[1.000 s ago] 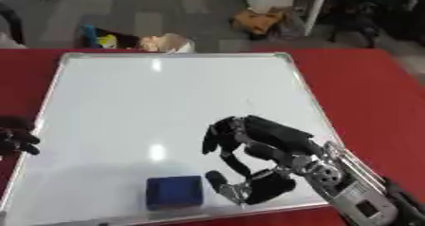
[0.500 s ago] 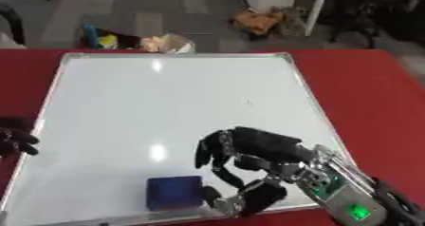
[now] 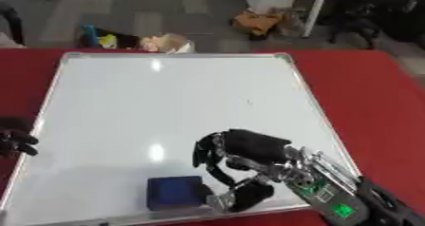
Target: Wipe the whiteboard clean with a brush.
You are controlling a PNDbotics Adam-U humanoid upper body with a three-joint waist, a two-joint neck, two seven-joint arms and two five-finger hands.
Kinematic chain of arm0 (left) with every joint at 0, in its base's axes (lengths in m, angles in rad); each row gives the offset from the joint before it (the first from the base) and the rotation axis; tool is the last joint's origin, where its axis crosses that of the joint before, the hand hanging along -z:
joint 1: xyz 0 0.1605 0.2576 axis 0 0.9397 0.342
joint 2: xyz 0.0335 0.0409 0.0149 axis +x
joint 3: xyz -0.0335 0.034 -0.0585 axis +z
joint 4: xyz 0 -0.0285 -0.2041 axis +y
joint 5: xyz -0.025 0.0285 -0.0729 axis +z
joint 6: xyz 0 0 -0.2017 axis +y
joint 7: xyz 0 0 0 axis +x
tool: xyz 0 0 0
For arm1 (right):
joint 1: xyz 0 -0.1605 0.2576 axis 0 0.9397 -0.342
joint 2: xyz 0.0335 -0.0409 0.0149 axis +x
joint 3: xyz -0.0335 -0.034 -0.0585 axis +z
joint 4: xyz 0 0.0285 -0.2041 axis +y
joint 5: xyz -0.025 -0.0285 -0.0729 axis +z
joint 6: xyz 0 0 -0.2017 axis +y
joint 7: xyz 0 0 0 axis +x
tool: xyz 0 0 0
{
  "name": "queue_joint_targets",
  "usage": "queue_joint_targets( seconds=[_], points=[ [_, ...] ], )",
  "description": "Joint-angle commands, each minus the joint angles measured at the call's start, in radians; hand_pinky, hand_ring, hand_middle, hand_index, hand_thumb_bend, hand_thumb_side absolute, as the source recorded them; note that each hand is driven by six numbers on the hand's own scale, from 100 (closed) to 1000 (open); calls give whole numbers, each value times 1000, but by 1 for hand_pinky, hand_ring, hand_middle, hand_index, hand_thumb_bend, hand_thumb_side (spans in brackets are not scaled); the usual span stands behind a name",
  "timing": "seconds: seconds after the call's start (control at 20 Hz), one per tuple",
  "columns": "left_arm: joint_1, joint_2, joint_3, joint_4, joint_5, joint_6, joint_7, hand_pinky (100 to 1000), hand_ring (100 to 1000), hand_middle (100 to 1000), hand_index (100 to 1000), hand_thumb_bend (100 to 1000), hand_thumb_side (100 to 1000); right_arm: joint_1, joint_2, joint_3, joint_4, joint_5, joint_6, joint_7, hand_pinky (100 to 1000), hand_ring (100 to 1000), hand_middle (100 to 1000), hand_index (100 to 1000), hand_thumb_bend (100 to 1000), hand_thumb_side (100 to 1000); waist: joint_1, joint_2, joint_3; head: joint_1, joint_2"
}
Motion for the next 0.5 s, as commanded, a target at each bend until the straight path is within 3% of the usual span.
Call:
queue_joint_targets(
  seconds=[0.05,0.5],
  points=[
    [-12,5,-2,-14,-1,2,-1,484,536,563,660,672,926,-21,1,0,2,13,-2,-5,676,741,692,253,100,591,5,-10,1,-5,-3],
    [-13,4,-4,-13,-2,2,-2,483,537,563,659,676,925,-38,6,25,37,41,-22,21,682,748,709,262,100,621,6,-11,2,-9,-2]
  ],
)
